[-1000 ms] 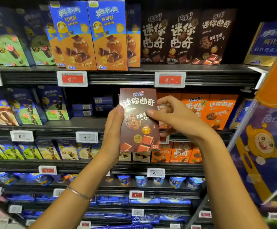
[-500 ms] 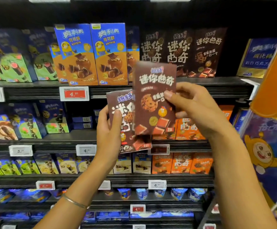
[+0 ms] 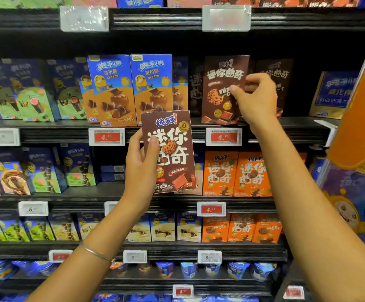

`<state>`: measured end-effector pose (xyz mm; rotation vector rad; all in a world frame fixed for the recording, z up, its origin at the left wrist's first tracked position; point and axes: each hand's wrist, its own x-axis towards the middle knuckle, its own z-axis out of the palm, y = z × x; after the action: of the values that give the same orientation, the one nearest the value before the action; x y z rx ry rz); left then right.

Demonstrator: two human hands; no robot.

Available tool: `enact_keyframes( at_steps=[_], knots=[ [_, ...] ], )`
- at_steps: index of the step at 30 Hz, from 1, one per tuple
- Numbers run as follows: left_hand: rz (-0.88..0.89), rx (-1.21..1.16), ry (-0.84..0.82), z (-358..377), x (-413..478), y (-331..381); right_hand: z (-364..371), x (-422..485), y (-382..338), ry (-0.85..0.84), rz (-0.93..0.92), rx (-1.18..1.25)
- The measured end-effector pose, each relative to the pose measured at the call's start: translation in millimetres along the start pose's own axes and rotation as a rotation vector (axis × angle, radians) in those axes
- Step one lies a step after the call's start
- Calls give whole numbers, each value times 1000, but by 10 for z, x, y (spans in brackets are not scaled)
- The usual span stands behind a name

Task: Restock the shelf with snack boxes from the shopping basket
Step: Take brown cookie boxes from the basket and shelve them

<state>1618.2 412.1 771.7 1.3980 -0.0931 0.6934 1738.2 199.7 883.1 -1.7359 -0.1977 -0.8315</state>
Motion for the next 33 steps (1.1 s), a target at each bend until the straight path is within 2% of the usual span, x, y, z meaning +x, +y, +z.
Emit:
enact_keyframes(
  at_steps=[7, 13, 25, 28, 29, 31, 33],
  knots=[
    [-8, -42, 0, 13, 5, 81, 369, 179, 64, -12, -29, -218],
    [1, -74, 1, -3, -1, 135, 517, 200, 41, -15, -5, -300],
    [46, -94, -33, 117, 32, 232, 458, 175, 16, -28, 47, -274],
    [60, -101, -31, 162, 68, 261, 257, -5, -22, 4, -19, -82],
    [72, -105, -24, 187, 98, 269, 177, -89, -31, -45, -38, 40],
    [99, -119, -16, 274, 174, 293, 21, -266, -70, -251, -27, 239],
    [138, -117, -31, 404, 270, 336, -91, -395, -112, -462, -3, 295]
  ],
)
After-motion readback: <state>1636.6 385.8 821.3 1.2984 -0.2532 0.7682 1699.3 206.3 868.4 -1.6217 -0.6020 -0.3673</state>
